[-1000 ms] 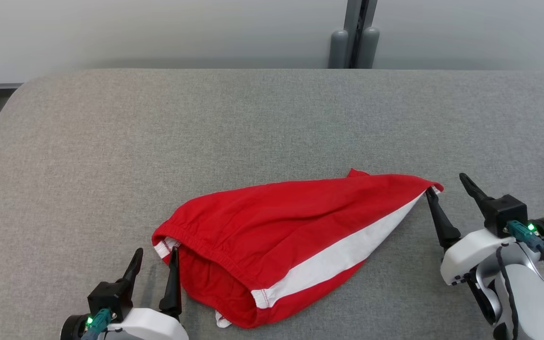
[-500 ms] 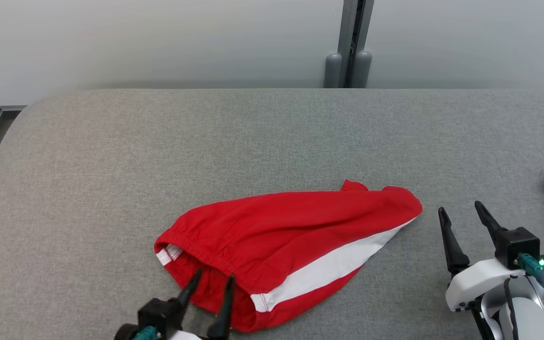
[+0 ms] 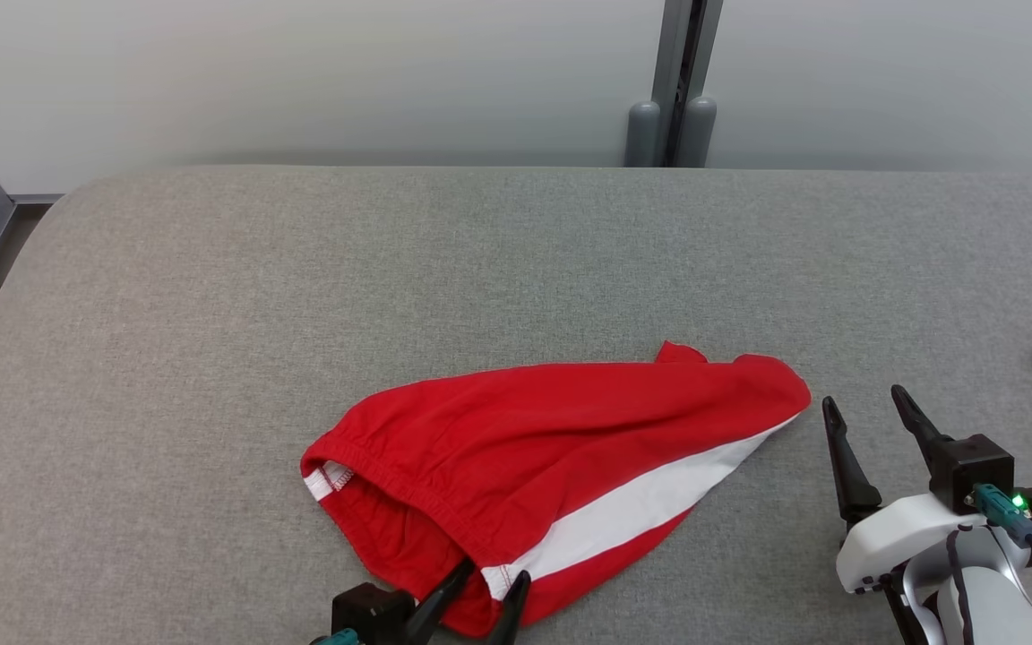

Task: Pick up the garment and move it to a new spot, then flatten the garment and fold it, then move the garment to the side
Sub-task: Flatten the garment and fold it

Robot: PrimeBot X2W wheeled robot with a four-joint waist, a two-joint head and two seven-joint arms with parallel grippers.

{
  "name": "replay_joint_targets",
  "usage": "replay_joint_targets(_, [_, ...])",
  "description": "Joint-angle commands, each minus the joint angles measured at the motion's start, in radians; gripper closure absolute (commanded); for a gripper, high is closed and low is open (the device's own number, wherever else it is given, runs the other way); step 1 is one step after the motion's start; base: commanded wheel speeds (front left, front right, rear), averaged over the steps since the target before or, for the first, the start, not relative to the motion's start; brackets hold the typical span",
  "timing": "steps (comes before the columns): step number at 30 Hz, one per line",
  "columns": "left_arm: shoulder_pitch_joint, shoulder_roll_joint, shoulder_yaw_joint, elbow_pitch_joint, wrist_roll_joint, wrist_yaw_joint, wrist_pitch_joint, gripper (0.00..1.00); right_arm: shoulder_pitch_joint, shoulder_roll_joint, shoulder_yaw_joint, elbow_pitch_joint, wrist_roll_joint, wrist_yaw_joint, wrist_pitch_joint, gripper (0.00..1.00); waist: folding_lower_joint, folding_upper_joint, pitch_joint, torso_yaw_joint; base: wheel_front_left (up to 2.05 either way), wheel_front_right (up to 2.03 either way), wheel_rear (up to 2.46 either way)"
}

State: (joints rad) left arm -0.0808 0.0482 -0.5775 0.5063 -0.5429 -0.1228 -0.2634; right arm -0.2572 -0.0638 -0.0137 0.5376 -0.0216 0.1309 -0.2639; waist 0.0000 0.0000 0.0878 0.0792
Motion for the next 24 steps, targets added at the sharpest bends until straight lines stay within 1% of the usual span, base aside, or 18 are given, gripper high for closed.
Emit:
replay_joint_targets(1, [-0.026,0.005,-0.008,0.01,-0.011,-0.005,-0.001,0.0,-0.002,-0.002,0.0,-0.001,-0.005,0.0,0.0,0.0,0.0,0.0,0.002,0.0,0.0,0.0,0.0])
replay_joint_targets(4, [-0.041,0.005,-0.029,0.021,-0.039,-0.007,-0.001,0.0,-0.005,-0.001,0.0,-0.002,-0.006,0.0,0.0,0.0,0.0,0.0,0.009,-0.001,0.0,0.0,0.0])
replay_joint_targets(5, [-0.045,0.005,-0.032,0.023,-0.044,-0.007,-0.001,0.28,-0.007,-0.001,0.001,-0.002,-0.006,0.0,0.0,0.0,0.0,0.0,0.011,-0.002,0.0,0.0,0.0])
replay_joint_targets(6, [-0.051,0.005,-0.032,0.024,-0.046,-0.008,-0.001,0.84,-0.01,-0.001,0.002,-0.002,-0.006,0.0,0.0,0.0,0.0,0.0,0.013,-0.003,0.0,0.0,0.0])
replay_joint_targets(7, [-0.057,0.005,-0.027,0.025,-0.051,-0.008,-0.001,1.0,-0.012,0.0,0.003,-0.001,-0.005,0.0,0.0,0.0,0.0,0.0,0.015,-0.005,0.0,0.0,0.0])
replay_joint_targets(11, [-0.072,0.005,0.011,0.035,-0.042,-0.007,-0.001,1.0,-0.014,0.001,0.003,0.001,0.0,0.0,0.0,0.0,0.0,0.0,0.02,-0.01,0.0,0.0,0.0])
replay_joint_targets(15, [-0.107,0.007,0.113,0.008,0.005,0.011,-0.001,1.0,-0.014,0.001,-0.002,0.002,0.003,0.0,0.0,0.0,0.0,0.0,0.025,-0.014,0.0,0.0,0.0])
replay_joint_targets(19, [-0.164,0.031,0.199,-0.004,0.07,0.014,-0.001,1.0,-0.015,0.003,0.0,0.005,0.011,0.0,0.0,0.0,0.0,0.0,0.035,-0.02,0.0,0.0,0.0])
replay_joint_targets(24, [-0.26,0.07,0.271,0.039,0.133,0.019,-0.001,1.0,-0.022,0.006,0.016,0.008,0.027,0.0,0.0,0.0,0.0,0.0,0.055,-0.035,0.0,0.0,0.0])
